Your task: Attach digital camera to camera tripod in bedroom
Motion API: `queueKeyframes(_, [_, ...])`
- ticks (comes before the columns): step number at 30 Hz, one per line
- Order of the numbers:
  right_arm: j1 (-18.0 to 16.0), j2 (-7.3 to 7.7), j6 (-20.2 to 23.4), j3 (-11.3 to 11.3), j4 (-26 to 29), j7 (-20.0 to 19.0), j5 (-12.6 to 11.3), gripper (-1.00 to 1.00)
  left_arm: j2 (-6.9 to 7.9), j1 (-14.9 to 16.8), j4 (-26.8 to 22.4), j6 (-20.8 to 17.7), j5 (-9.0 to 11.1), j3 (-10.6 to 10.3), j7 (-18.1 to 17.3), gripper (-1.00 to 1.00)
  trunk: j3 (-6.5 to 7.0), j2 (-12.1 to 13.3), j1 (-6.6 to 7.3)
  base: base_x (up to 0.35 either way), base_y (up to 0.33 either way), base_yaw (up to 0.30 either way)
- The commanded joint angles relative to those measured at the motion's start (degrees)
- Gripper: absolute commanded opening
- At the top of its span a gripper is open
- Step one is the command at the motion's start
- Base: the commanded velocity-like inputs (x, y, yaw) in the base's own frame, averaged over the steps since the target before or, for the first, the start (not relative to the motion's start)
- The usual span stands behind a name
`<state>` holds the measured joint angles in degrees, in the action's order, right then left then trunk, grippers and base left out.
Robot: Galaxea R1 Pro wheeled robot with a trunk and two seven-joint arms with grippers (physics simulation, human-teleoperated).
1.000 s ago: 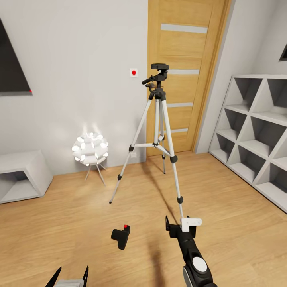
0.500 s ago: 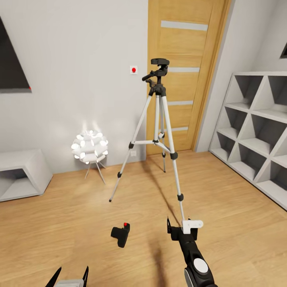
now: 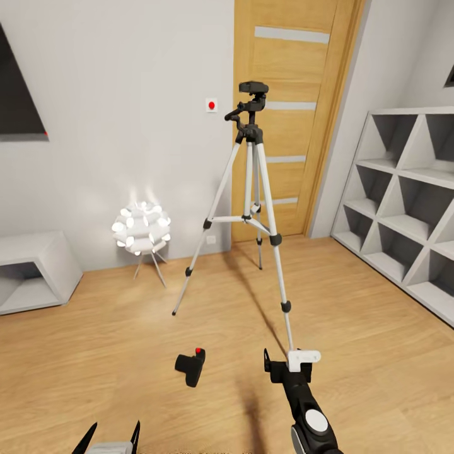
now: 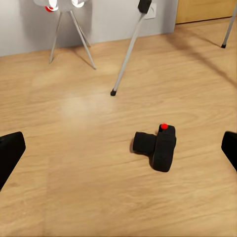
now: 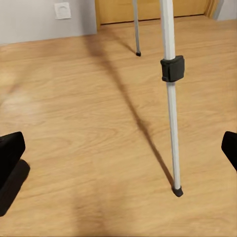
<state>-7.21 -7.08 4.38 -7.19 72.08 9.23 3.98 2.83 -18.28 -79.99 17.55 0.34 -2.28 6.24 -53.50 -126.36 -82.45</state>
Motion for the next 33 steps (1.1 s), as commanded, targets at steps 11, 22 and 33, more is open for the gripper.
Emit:
queueKeyframes(11, [-8.5,2.25,6.1,4.4,-6.0,0.4,0.3,1.00,0.07,0.0,-0.4,0.1,0.0,-0.2,0.4,1.00,-2.02,-4.4,-2.42,0.000,0.000,0.000])
queueKeyframes(22, [-20.9,5.70,7.0,5.2,-22.8,0.4,-0.8,1.00,0.07,0.0,-0.8,0.1,0.1,-0.2,0.4,1.00,-4.00,-8.9,-4.83,0.000,0.000,0.000])
queueKeyframes(33, [-21.9,5.84,7.0,5.2,-23.4,0.4,-1.0,1.00,0.07,0.0,-0.9,0.1,0.1,-0.2,0.4,1.00,-5.97,-13.3,-7.25,0.000,0.000,0.000])
